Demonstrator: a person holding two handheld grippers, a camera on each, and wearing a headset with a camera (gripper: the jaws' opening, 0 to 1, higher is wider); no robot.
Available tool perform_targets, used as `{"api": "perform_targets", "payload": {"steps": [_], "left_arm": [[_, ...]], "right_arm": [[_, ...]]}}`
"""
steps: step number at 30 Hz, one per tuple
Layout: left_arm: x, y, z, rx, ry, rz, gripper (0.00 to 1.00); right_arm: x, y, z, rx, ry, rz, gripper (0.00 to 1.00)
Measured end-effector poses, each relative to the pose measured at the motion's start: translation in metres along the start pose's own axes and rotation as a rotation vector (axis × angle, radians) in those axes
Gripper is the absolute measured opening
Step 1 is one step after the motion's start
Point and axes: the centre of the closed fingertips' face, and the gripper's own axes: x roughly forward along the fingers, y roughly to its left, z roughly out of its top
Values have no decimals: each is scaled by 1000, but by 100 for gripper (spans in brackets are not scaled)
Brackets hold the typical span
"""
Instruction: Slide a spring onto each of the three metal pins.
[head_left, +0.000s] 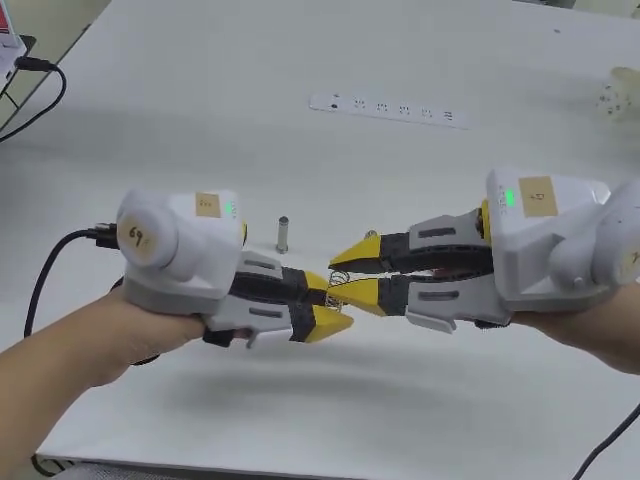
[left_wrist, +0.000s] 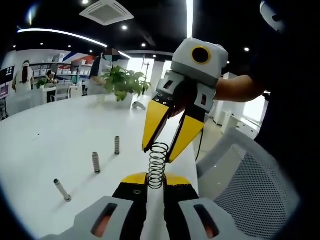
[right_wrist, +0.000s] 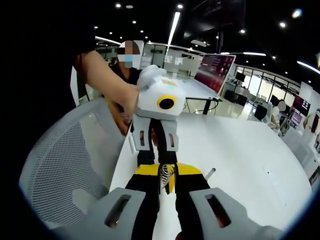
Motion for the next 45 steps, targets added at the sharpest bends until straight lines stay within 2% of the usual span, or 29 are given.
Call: {"api": "perform_targets", "payload": {"steps": [12, 16, 30, 32, 36, 45], "left_arm": [[2, 1, -1, -12, 5, -1, 10], [1, 5, -4, -17, 15, 18, 17], [-7, 12, -4, -25, 10, 58, 24], [-9, 13, -5, -29, 11, 68, 26], [-15, 20, -9, -37, 11, 109, 40], [-31, 32, -13, -55, -9, 174, 48]], "right_arm": [[-1, -3, 1, -1, -2, -7, 8], [-2, -4, 2, -1, -4, -10, 8], [-2, -6, 3, -10, 0, -15, 8], [-2, -6, 2, -9, 3, -16, 8], [-1, -6, 0, -12, 9, -17, 8], [-3, -8, -1, -13, 11, -25, 8]]}}
